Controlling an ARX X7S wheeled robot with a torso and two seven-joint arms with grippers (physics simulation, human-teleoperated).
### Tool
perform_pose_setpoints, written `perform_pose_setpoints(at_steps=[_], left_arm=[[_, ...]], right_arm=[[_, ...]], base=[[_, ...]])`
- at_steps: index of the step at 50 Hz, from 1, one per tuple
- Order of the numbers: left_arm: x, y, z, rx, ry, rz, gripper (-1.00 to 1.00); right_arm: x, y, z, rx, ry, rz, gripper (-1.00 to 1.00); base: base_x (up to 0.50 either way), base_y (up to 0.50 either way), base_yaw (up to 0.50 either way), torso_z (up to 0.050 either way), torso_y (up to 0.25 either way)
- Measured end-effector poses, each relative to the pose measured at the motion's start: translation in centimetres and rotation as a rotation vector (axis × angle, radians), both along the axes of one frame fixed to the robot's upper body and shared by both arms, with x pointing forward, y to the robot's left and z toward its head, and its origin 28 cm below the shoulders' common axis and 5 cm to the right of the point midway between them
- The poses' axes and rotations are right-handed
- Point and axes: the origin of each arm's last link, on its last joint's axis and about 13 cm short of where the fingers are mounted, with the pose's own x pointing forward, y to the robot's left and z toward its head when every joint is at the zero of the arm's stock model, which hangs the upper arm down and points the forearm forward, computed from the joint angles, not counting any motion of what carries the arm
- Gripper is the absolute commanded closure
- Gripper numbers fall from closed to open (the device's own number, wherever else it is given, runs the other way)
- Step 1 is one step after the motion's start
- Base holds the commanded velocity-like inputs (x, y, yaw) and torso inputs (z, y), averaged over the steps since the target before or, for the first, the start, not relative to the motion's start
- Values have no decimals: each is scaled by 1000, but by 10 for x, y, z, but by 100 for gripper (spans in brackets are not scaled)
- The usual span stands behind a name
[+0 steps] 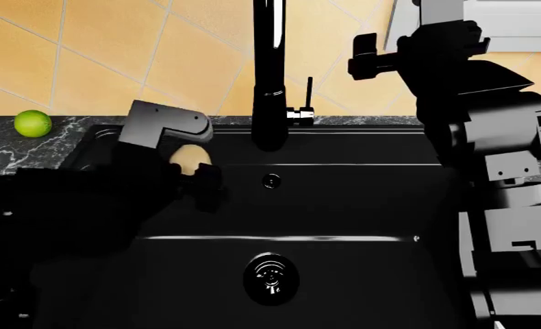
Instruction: Pick the potato from the counter and place it in the sink. Then turn on the sink faucet.
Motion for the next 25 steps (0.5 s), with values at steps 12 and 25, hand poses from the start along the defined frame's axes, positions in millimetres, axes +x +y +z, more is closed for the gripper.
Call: perform_pose_setpoints(at_steps=[12, 25], left_arm=[[-3, -20, -23, 18, 58, -58, 100], [-11, -35, -52, 50, 133, -97, 100]], right_arm=[[0, 0, -2, 2, 2, 1, -100], [0, 0, -4, 4, 5, 1, -100]], base=[[0, 0, 0, 0, 0], [0, 0, 0, 0, 0]])
